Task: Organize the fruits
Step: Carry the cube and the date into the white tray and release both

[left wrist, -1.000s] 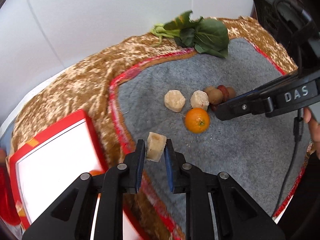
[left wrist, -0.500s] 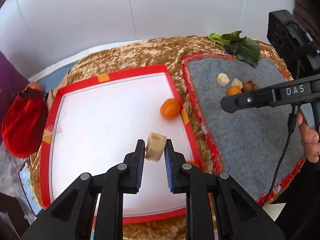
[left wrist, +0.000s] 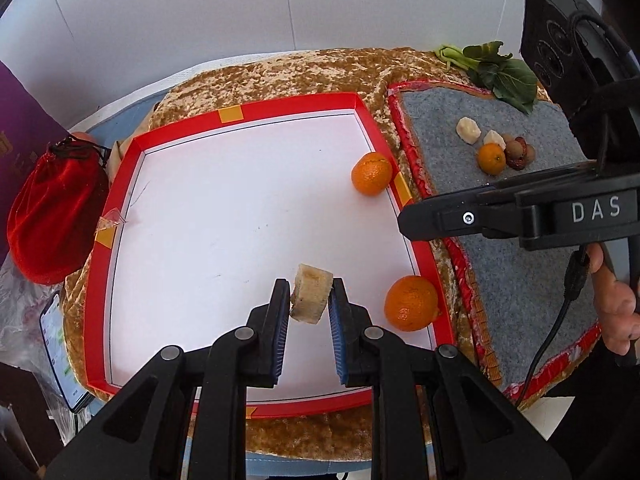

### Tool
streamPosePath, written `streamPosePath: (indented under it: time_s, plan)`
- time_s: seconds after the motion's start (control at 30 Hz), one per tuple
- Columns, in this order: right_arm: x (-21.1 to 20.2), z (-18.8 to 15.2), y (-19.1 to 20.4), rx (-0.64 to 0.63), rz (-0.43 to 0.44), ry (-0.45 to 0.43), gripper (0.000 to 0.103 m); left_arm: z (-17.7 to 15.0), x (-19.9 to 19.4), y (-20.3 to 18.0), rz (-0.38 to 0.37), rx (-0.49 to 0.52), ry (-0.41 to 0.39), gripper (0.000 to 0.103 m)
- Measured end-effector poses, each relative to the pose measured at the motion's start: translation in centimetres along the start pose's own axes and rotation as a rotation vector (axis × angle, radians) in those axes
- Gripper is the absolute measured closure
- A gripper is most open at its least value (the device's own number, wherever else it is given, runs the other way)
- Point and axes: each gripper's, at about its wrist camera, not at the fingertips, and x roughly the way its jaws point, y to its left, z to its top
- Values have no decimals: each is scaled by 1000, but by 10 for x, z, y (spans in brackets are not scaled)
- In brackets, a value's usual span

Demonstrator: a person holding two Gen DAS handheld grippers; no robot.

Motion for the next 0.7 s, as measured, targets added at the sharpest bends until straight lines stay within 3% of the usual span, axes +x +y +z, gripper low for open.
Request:
streamPosePath:
  time_s: [0.57,0.7]
  plan:
    - [43,12,9,52,12,25,70,-1,24,24,104,-94,87,85]
    - [23,14,8,60,33,-17,66,6,19,24,128,-115,50,73]
